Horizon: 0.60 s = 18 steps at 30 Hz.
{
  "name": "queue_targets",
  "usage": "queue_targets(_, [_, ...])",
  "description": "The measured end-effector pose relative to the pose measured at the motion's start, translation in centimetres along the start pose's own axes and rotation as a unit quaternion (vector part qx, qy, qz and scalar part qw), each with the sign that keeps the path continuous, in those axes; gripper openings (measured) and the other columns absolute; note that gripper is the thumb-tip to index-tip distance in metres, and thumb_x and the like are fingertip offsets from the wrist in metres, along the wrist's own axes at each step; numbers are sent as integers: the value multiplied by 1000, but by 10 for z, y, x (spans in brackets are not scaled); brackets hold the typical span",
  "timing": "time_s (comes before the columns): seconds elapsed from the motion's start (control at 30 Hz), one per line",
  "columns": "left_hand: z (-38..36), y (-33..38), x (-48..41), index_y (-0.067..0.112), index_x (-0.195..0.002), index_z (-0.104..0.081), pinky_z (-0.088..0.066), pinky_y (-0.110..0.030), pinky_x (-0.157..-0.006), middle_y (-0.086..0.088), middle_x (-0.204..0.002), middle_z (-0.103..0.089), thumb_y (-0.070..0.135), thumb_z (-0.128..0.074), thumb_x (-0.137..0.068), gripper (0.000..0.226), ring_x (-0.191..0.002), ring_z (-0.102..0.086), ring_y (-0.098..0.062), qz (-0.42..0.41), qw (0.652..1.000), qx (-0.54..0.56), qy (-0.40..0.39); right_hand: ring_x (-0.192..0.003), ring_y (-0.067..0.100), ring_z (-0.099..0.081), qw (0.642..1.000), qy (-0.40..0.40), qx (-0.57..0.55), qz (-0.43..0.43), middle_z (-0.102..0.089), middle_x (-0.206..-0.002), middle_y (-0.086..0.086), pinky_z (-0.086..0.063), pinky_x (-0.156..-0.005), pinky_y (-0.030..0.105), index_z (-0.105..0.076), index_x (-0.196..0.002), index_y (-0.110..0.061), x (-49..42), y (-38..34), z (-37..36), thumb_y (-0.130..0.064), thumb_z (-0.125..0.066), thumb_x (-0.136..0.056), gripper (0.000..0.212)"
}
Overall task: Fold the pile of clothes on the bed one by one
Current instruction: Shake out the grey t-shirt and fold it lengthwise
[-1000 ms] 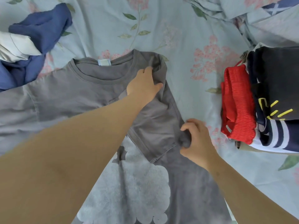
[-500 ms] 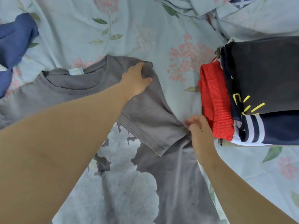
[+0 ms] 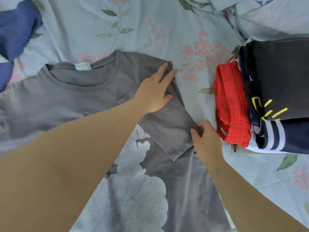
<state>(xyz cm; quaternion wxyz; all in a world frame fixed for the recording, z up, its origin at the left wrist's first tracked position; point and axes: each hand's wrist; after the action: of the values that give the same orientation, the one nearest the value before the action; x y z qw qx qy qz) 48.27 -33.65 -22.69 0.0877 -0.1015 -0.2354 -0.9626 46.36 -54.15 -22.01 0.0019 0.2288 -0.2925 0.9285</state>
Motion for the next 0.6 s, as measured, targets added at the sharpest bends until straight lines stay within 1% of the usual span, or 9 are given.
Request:
queue_targets(0.03, [-8, -3, 10, 30, -152, -6, -14, -39, -116, -6, -160, 4, 38, -43, -97, 67, -146, -11, -27, -8, 997, -80, -4, -98, 32, -57, 1000, 0, 19, 6, -62, -99, 8, -45, -86, 45, -56, -100, -13, 1, -2, 1, -12, -53, -91, 10])
queue_targets(0.1, [-18, -10, 31, 32, -152, -5, 0, -43, -117, -2, -160, 2, 46, -29, -100, 59, -147, 2, -25, 12, 988, -152, -8, -111, 36, -50, 995, 31, 95, 24, -58, -118, 12, -39, -92, 47, -56, -116, -9, 7, -7, 0, 0, -47, -88, 30])
queue_targets(0.13, [-20, -14, 42, 33, -152, -4, 2, -45, -117, -1, -161, 2, 47, -25, -100, 57, -147, 4, -25, 27, 986, -163, -12, -117, 36, -47, 985, 53, 156, 58, -53, -127, 12, -36, -94, 48, -54, -123, -10, 13, -13, -2, 4, -47, -84, 42])
queue_targets(0.2, [-20, -21, 63, 32, -152, -4, 3, -46, -116, 0, -161, 0, 46, -21, -101, 56, -147, 4, -24, 47, 983, -176, -23, -119, 37, -51, 954, 76, 225, 183, -55, -131, 12, -42, -90, 49, -58, -123, -8, 25, -28, -14, 6, -47, -76, 50])
queue_targets(0.27, [-19, -30, 87, 30, -152, -12, -2, -49, -116, -2, -160, -9, 45, -18, -100, 54, -147, -5, -25, 59, 982, -178, -21, -124, 37, -50, 931, 32, 249, 264, -54, -135, 13, -45, -92, 50, -59, -124, -8, 36, -48, -29, 3, -48, -77, 49])
queue_targets(0.33, [-16, -43, 115, 26, -144, -39, -22, -54, -112, -6, -150, -38, 42, -22, -95, 54, -139, -33, -29, 83, 981, -177, 0, -143, 28, -25, 925, -77, 277, 247, -30, -154, 4, -29, -109, 44, -39, -142, -17, 48, -68, -46, -5, -46, -91, 53])
queue_targets(0.4, [-15, -62, 147, 23, -131, -57, -35, -57, -102, -6, -135, -56, 40, -30, -90, 52, -126, -51, -30, 111, 976, -187, 18, -147, 21, -8, 921, -151, 283, 222, -13, -159, -3, -18, -114, 38, -22, -148, -26, 58, -84, -64, -17, -39, -97, 54])
queue_targets(0.5, [-14, -89, 198, 25, -128, -60, -35, -59, -102, -6, -133, -58, 42, -32, -88, 51, -126, -52, -30, 164, 966, -200, -2, -146, 26, -8, 916, -179, 280, 226, -10, -159, -2, -20, -114, 41, -19, -148, -32, 78, -105, -91, -25, -40, -98, 55])
queue_targets(0.6, [-14, -115, 244, 28, -130, -57, -32, -58, -104, -6, -134, -57, 46, -29, -90, 53, -128, -49, -31, 198, 960, -198, -7, -144, 31, -13, 898, -195, 291, 266, -16, -158, 3, -24, -112, 44, -25, -148, -30, 98, -121, -121, -32, -41, -97, 53])
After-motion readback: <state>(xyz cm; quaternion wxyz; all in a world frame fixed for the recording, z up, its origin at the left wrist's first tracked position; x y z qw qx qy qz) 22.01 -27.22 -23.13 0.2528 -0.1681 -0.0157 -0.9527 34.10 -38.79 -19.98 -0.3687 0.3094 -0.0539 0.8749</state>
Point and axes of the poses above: each hand's wrist, its own x-axis away from the middle knuckle, its own z-axis out of the back of the hand, y = z × x
